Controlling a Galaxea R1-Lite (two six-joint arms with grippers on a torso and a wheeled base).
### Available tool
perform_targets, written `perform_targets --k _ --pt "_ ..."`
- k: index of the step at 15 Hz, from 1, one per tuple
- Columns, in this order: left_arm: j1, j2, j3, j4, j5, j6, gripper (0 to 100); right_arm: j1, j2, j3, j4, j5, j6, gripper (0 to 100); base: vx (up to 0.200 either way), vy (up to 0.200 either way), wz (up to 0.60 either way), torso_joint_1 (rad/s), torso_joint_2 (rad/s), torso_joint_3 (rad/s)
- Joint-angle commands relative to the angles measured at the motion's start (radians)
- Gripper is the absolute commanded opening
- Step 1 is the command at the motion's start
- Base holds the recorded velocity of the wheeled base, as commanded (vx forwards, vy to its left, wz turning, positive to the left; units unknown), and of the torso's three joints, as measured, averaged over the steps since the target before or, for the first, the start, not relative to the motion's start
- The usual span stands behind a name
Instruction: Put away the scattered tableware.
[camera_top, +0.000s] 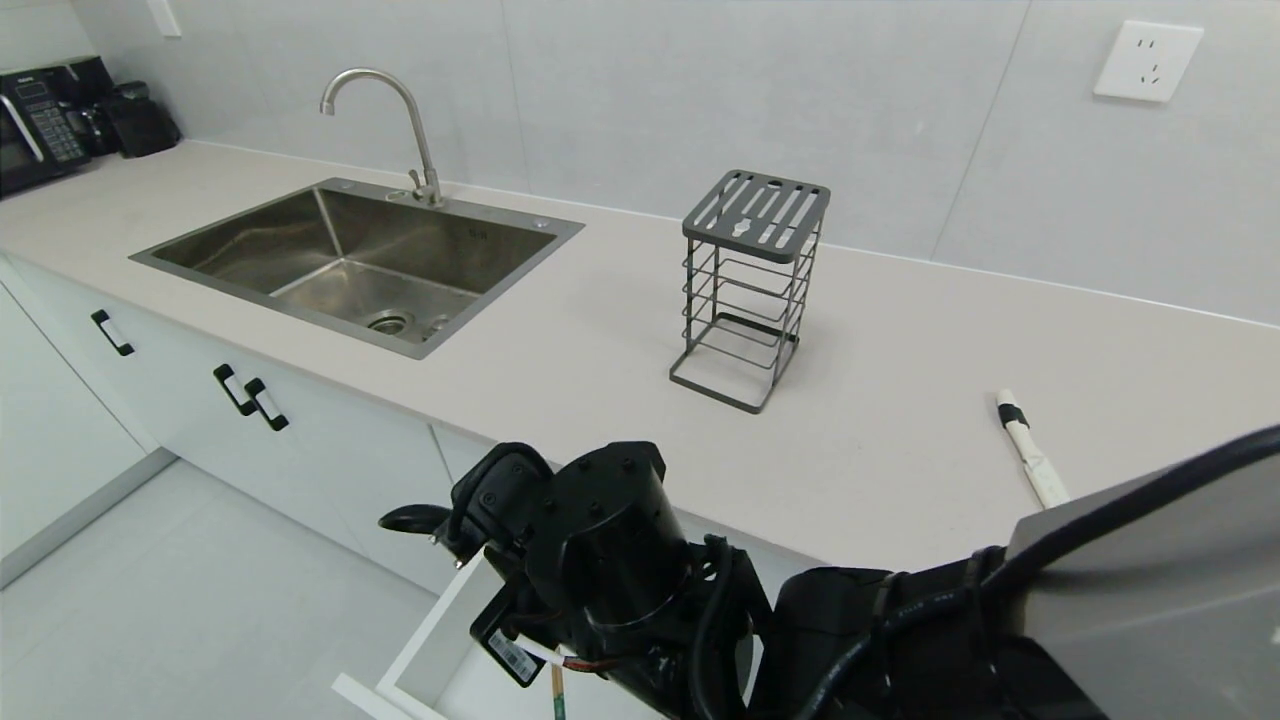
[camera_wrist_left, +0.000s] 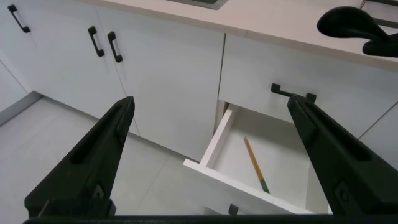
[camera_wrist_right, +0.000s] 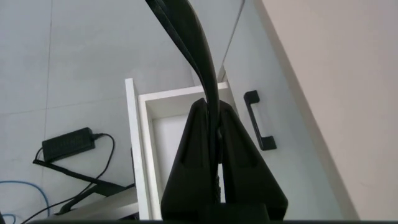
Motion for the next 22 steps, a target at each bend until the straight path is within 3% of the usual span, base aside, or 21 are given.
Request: perform_targets --k 1,6,22 --pt "0.001 0.001 0.0 0.0 0.0 0.001 100 -0.001 0.01 -0.019 0.005 -0.004 -0.019 0 0.0 0.0 0.0 -0.242 0.45 0.207" --pt "0.001 0.001 0.0 0.0 0.0 -0.001 100 0.003 0.018 -0.067 0.137 -0.085 -0.04 0 0.0 0.0 0.0 -0.111 0.23 0.111" --pt "0.001 0.001 0.0 0.0 0.0 0.001 100 0.015 0.053 -0.085 0.137 -0.085 -0.042 0 0.0 0.0 0.0 -0.18 0.35 0.168"
